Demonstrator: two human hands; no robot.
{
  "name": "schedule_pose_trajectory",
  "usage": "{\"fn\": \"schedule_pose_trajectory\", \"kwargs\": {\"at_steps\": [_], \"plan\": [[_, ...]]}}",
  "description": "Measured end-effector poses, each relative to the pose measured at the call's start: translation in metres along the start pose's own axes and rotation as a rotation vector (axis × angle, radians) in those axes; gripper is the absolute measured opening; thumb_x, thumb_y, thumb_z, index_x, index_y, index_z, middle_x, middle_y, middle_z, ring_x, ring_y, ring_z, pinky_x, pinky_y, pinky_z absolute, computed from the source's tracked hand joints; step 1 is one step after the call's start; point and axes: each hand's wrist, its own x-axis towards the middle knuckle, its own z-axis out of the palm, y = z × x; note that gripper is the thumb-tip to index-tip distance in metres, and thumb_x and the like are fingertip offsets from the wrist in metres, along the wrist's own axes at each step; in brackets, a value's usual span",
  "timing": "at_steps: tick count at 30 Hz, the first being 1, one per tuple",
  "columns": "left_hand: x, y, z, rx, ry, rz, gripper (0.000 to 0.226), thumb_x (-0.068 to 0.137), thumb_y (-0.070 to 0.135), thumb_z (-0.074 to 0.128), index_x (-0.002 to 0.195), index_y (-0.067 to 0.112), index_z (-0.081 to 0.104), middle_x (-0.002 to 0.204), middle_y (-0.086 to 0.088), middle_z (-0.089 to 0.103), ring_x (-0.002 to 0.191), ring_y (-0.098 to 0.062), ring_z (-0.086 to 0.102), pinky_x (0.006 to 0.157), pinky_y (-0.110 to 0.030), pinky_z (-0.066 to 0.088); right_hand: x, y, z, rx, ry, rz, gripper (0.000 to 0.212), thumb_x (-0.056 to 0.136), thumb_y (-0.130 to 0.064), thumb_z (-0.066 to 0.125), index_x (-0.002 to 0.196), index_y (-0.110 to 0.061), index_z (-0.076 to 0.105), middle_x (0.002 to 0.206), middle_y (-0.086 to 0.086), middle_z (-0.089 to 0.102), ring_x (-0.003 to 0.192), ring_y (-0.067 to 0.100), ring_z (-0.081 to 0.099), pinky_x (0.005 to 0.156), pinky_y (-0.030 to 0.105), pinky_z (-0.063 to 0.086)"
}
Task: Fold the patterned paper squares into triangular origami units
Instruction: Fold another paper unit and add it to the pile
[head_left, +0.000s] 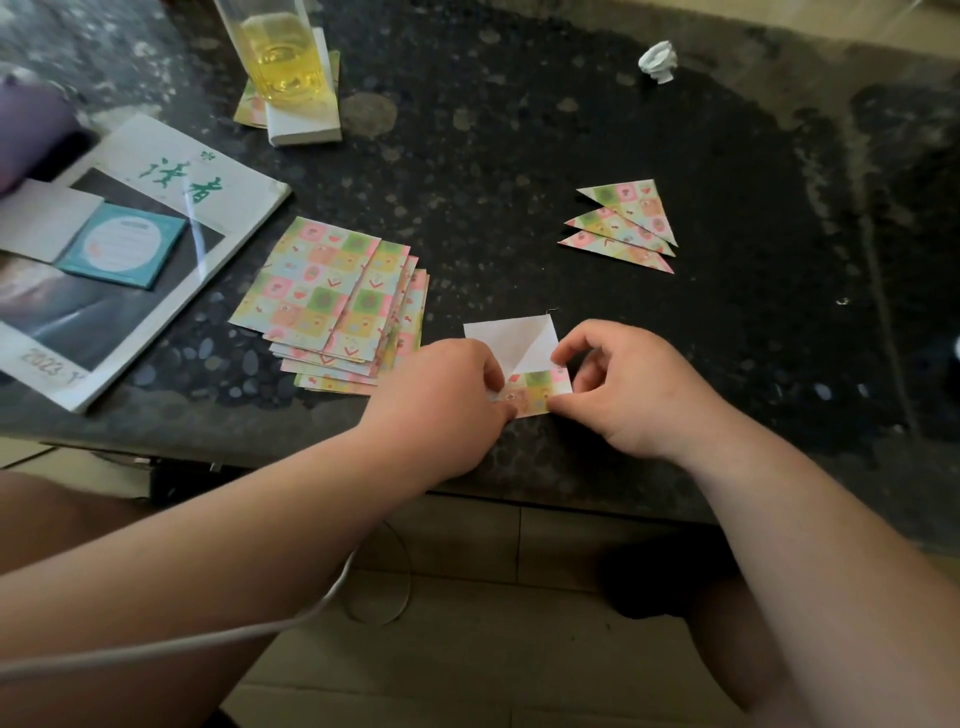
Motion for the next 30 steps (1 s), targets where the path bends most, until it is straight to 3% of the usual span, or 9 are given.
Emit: {"fn": "schedule_pose_trajectory", "kwargs": {"at_steps": [5,9,11,14,16,19,22,26,30], "plan": [[0.001,0.005,-0.001,-0.037,-0.024,-0.013,0.015,0.092,0.041,0.072,0.102,0.030,0.071,0.094,0.010,0.067,0.083,-0.009,0.062,0.075,-0.029,0.058,-0.001,-0.001,0.000,-0.077,0.004,-0.007,0.016,0.086,-0.030,0.082,0.092,-0.032,0.067,0.075,-0.008,0.065,0.063,0.009,0.060,0.055,0.021,0.042],[-0.005,0.007,-0.002,-0.081,-0.006,0.042,0.011,0.093,0.037,0.071,0.086,0.035,0.063,0.090,0.013,0.063,0.078,-0.007,0.059,0.070,-0.025,0.056,-0.006,-0.006,0.002,-0.097,0.042,-0.117,0.035,0.084,-0.033,0.083,0.107,-0.042,0.058,0.094,-0.015,0.055,0.081,0.005,0.057,0.064,0.018,0.042],[-0.010,0.005,-0.003,-0.059,0.091,0.153,0.007,0.094,0.032,0.070,0.090,0.035,0.065,0.094,0.015,0.055,0.081,-0.007,0.055,0.069,-0.020,0.049,-0.007,-0.007,0.001,-0.119,0.082,-0.236,0.030,0.085,-0.031,0.083,0.107,-0.041,0.065,0.100,-0.017,0.049,0.090,0.003,0.052,0.072,0.019,0.043],[-0.016,-0.004,-0.004,-0.002,0.332,0.382,0.003,0.090,0.021,0.073,0.092,0.021,0.074,0.095,0.008,0.056,0.085,-0.012,0.053,0.068,-0.031,0.050,-0.009,-0.003,-0.002,-0.121,0.169,-0.431,0.013,0.085,-0.017,0.079,0.089,-0.029,0.075,0.095,-0.014,0.050,0.092,0.005,0.048,0.073,0.021,0.039],[-0.016,-0.013,-0.003,0.045,0.367,0.442,0.006,0.087,0.020,0.076,0.092,0.017,0.076,0.095,0.004,0.058,0.088,-0.017,0.053,0.070,-0.035,0.051,-0.010,0.002,0.000,-0.141,0.251,-0.542,0.010,0.084,-0.010,0.077,0.085,-0.020,0.077,0.091,-0.009,0.052,0.091,0.009,0.049,0.072,0.023,0.042],[-0.017,-0.020,0.002,0.141,0.236,0.417,0.022,0.092,0.033,0.070,0.111,0.024,0.075,0.103,0.007,0.055,0.098,-0.015,0.049,0.082,-0.030,0.046,-0.009,0.013,0.012,-0.173,0.290,-0.579,0.010,0.084,-0.007,0.075,0.083,-0.016,0.078,0.089,-0.006,0.055,0.089,0.013,0.049,0.071,0.034,0.049],[-0.017,-0.025,0.003,0.143,0.118,0.331,0.034,0.099,0.045,0.058,0.130,0.034,0.065,0.113,0.012,0.050,0.102,-0.007,0.040,0.084,-0.022,0.032,-0.009,0.025,0.022,-0.200,0.231,-0.539,0.012,0.086,-0.007,0.074,0.086,-0.018,0.080,0.091,-0.006,0.059,0.091,0.013,0.050,0.074,0.040,0.052],[-0.015,-0.023,-0.001,0.125,0.067,0.295,0.035,0.099,0.046,0.058,0.132,0.035,0.063,0.117,0.014,0.050,0.101,-0.003,0.036,0.084,-0.020,0.032,-0.012,0.027,0.018,-0.193,0.192,-0.467,0.013,0.089,-0.014,0.073,0.095,-0.023,0.078,0.096,-0.011,0.061,0.097,0.008,0.051,0.082,0.031,0.052],[-0.014,-0.021,0.000,0.083,0.071,0.275,0.030,0.098,0.041,0.061,0.126,0.034,0.068,0.113,0.014,0.053,0.102,-0.004,0.045,0.082,-0.021,0.038,-0.010,0.021,0.014,-0.137,0.138,-0.421,0.011,0.088,-0.016,0.074,0.095,-0.025,0.076,0.096,-0.013,0.063,0.099,0.008,0.054,0.086,0.028,0.051]]}}
